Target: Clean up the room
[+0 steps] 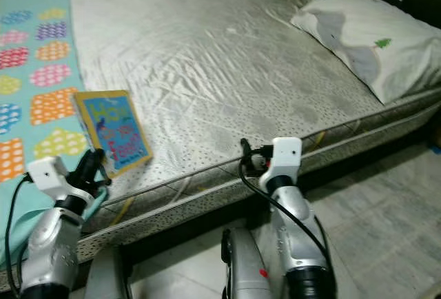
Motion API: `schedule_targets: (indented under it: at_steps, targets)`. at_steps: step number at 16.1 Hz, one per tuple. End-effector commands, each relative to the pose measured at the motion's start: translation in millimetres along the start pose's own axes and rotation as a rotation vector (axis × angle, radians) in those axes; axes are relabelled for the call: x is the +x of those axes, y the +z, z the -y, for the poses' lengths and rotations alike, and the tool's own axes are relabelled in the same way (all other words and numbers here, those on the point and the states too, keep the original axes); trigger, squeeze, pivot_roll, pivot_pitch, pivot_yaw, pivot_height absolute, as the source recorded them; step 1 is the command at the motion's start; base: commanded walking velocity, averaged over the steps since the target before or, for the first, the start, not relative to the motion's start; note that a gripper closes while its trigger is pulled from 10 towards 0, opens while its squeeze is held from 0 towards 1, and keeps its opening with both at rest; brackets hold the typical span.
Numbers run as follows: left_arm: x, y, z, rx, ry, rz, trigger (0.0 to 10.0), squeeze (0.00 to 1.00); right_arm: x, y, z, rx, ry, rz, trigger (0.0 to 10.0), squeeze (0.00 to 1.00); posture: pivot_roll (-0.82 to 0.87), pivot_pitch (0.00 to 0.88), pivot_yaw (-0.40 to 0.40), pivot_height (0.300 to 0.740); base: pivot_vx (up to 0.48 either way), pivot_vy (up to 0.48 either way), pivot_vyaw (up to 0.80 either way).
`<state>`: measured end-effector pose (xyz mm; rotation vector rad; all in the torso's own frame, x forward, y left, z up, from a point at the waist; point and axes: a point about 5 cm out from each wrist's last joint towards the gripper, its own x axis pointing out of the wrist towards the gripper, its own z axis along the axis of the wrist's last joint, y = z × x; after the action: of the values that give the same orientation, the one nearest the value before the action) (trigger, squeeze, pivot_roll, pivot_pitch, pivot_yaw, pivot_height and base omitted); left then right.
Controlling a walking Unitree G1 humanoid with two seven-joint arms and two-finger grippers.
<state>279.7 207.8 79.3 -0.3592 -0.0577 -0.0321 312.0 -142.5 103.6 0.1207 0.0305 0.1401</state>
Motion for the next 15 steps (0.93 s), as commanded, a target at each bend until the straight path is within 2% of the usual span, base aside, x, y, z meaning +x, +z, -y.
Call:
schedule_targets:
  at_steps: [1,4,8,15]
  targets:
    - [1.4,9.8,4.5,0.026,-0.002,0.054,0.0,0.00,6.6,3.5,-5.3,0.015,-0.005,-0.018,10.0,0.00,-0.07,0.000,-0.020,0.545,0.000,0.000,0.00]
    - [-0.5,4.9,9.7,0.013,-0.008,0.033,0.0,0.00,10.3,10.2,-15.3,0.064,0.059,0.006,10.0,0.00,-0.07,0.000,-0.016,0.545,0.000,0.000,0.00]
    - [0.2,2.8,15.6,0.002,-0.017,0.020,0.0,0.00,11.0,16.7,-15.3,0.102,0.091,0.028,10.0,0.00,-0.08,0.000,-0.010,0.558,0.000,0.000,0.00]
    - [1.6,2.2,17.3,0.001,-0.023,0.009,0.0,0.00,12.2,18.3,-16.1,0.082,0.117,0.035,10.0,0.00,-0.07,0.000,-0.009,0.640,0.000,0.000,0.00]
